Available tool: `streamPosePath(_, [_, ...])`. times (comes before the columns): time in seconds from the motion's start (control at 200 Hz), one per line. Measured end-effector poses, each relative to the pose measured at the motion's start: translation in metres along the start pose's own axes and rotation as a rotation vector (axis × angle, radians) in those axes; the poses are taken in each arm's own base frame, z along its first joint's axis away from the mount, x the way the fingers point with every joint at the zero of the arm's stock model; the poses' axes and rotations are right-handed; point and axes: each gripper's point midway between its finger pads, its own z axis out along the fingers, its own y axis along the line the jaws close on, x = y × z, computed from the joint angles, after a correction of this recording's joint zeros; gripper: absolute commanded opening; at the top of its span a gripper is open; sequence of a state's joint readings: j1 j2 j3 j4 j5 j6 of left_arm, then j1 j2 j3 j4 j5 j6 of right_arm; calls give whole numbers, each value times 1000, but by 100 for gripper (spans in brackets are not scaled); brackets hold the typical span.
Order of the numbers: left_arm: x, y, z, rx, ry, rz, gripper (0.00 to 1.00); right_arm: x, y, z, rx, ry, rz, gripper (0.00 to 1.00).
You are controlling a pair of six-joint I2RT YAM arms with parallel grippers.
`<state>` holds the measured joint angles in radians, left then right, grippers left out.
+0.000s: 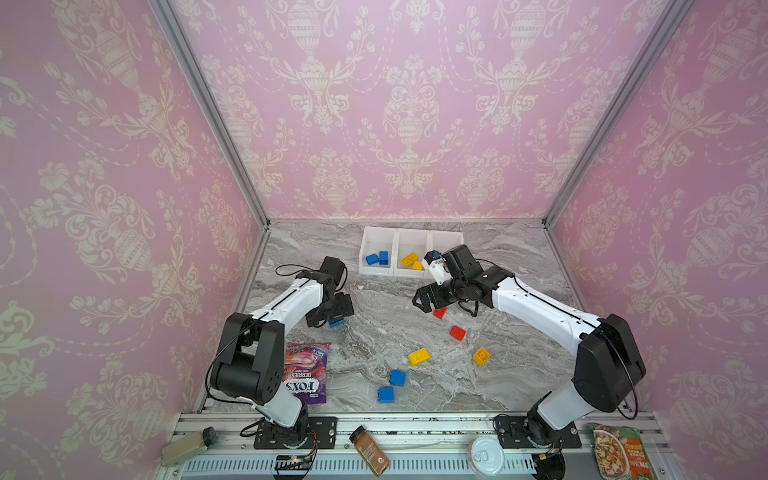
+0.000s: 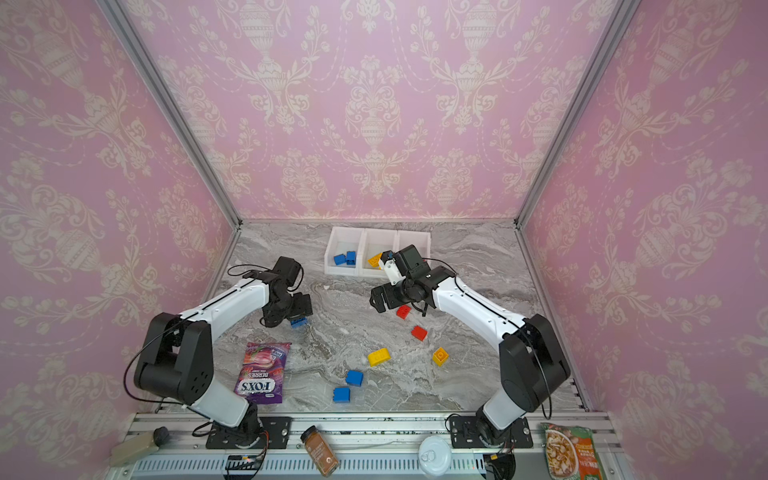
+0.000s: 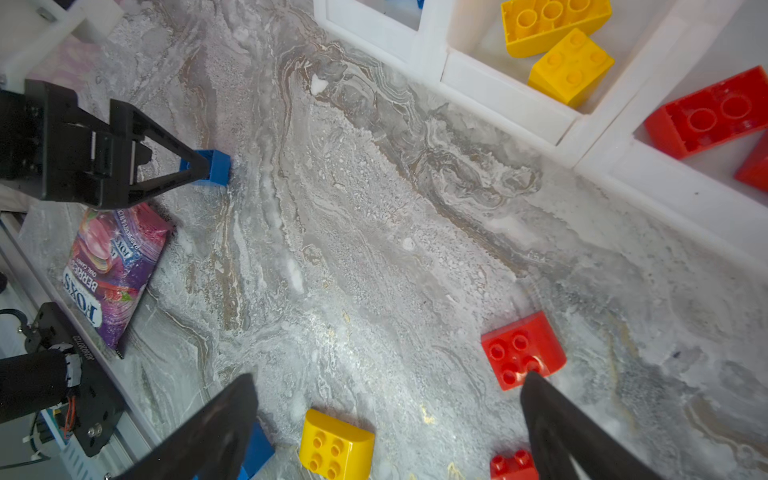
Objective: Sort the legos into containers by color
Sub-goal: 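Close the left gripper on the blue brick while the right gripper hovers over the table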
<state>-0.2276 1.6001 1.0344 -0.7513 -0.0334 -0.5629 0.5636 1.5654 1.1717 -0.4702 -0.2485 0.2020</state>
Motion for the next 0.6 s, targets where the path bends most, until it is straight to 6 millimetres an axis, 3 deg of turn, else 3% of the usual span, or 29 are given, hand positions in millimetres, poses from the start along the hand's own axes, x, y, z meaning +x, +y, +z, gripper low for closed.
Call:
streamPosePath(0.275, [-4, -3, 12, 1, -1, -26, 87, 29, -7, 5, -111, 11, 147, 100])
streamPosePath(0.6, [-11, -8, 13, 19, -30, -51, 84, 26, -4, 6, -165, -12, 189, 100])
